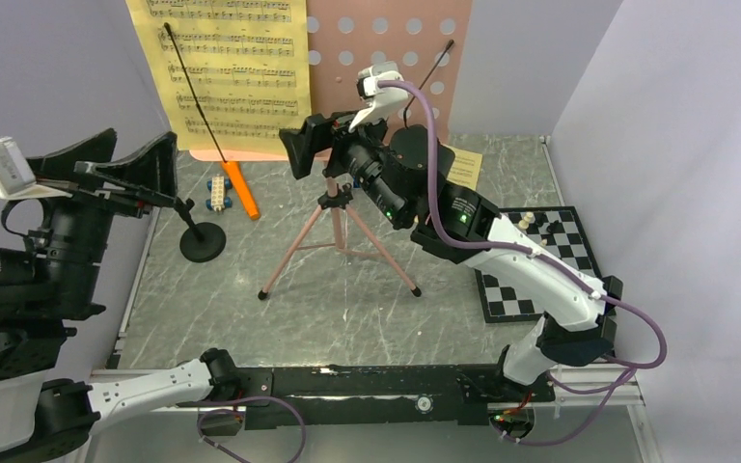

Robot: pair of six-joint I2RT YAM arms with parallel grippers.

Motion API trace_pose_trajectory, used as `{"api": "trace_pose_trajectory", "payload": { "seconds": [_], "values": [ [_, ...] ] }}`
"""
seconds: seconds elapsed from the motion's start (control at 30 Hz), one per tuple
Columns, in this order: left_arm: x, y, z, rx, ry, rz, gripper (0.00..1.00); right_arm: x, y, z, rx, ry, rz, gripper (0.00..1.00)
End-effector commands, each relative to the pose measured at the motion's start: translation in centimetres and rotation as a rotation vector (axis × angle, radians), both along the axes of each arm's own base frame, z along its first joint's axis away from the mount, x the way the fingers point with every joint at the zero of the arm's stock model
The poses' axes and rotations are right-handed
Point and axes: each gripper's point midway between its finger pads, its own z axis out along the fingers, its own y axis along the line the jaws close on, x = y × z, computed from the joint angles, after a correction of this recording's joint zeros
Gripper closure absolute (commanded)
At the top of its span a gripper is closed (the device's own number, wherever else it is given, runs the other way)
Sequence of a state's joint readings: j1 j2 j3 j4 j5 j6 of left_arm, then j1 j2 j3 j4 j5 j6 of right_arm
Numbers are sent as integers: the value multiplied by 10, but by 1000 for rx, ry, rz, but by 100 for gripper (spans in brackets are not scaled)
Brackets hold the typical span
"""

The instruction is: Pack up the instrument practice props

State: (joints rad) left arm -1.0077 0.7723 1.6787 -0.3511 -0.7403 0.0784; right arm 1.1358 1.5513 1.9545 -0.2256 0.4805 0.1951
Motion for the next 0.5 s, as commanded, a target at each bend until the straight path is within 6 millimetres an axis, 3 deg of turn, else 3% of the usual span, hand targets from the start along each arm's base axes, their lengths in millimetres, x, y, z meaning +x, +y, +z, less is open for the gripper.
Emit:
{"api": "trace_pose_trajectory", "payload": {
  "seconds": [0.0, 0.13, 0.47],
  "values": [
    [3, 15, -14, -15, 53, 73, 1, 14, 0, 6, 11, 4, -46, 3],
    [4, 8, -19, 13, 49, 54, 1, 15, 8, 2, 3, 7, -36, 6],
    [12, -18, -38, 47, 36, 7, 1, 9, -6, -9, 13, 19, -40, 7]
  ]
}}
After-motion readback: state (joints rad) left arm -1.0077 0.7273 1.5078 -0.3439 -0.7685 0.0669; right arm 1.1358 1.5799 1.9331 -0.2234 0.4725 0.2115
